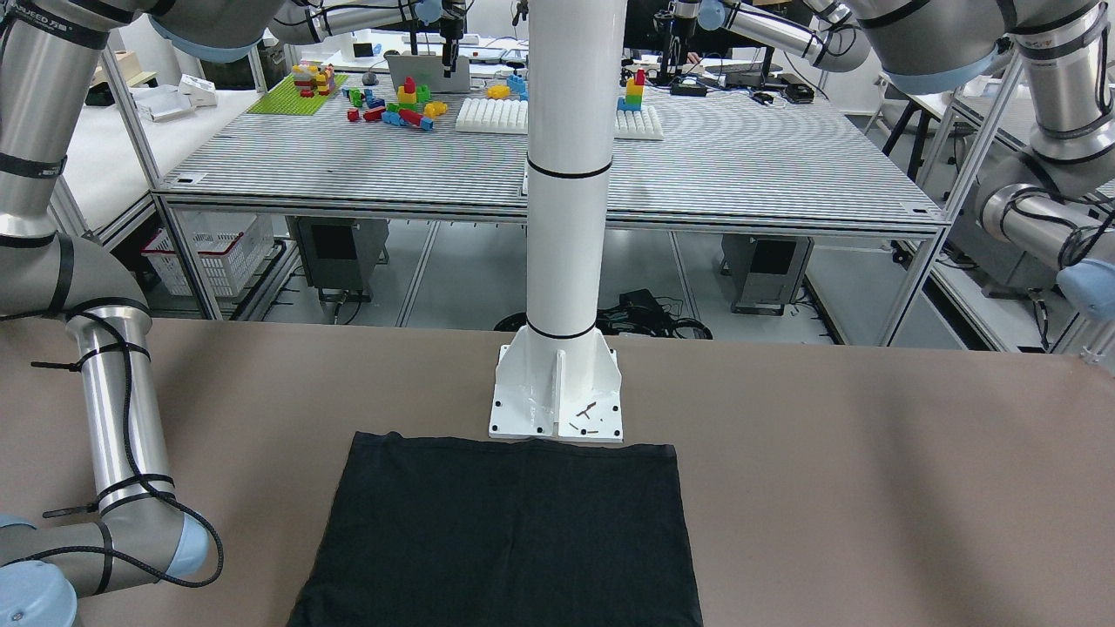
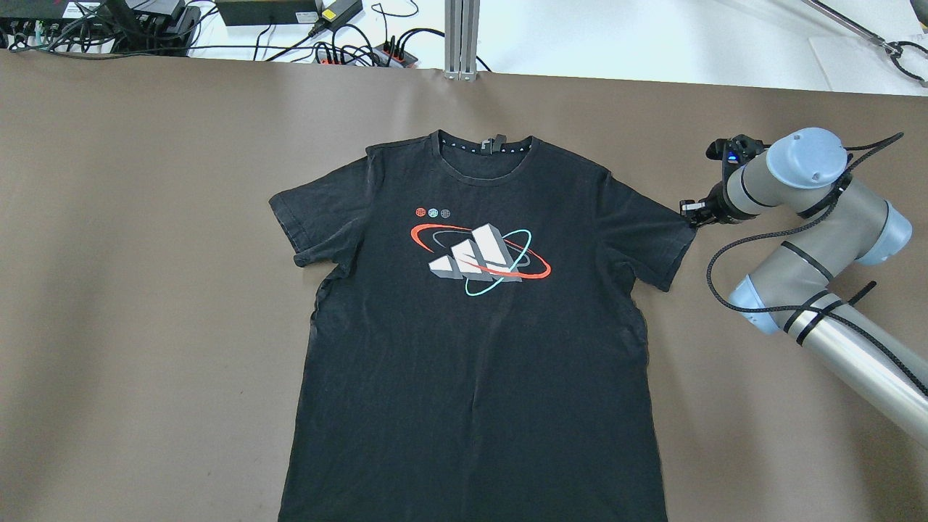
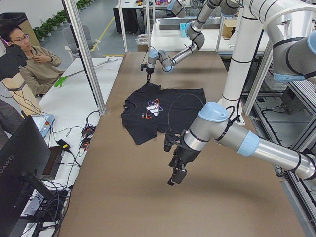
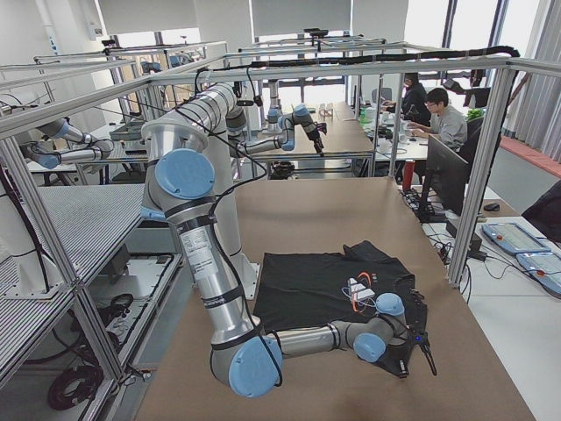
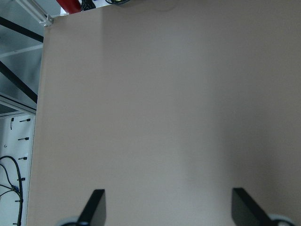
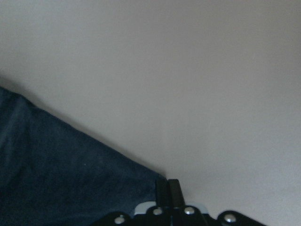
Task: Fold clothes
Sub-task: 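Move the right gripper in toward the sleeve nearest it, then grasp the sleeve with the right gripper and fold it onto the shirt body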
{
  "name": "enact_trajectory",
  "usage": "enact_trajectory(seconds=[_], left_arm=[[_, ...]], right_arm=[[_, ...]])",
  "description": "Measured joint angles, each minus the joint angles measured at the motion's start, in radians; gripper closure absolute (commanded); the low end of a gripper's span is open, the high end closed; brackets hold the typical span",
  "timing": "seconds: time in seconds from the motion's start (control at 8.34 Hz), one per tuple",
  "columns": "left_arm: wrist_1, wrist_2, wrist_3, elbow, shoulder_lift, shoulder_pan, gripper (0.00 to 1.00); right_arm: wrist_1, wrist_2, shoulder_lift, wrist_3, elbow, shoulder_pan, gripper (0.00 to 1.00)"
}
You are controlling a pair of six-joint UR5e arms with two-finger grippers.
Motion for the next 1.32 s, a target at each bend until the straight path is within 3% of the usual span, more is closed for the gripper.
enact_trajectory(seconds=[0.36, 0.84, 1.32], left_arm=[[0.0, -0.001, -0.004, -0.001, -0.001, 0.001, 0.06], [0.001, -0.002, -0.005, -0.001, 0.0, 0.007, 0.06], [0.001, -0.002, -0.006, 0.0, 0.001, 0.012, 0.06]], right_arm=[[-0.003, 0.054, -0.006, -0.014, 0.027, 0.032, 1.0], [-0.008, 0.128, -0.089, -0.02, 0.169, 0.055, 1.0], [-0.03, 0.147, -0.078, 0.014, 0.202, 0.047, 1.0]])
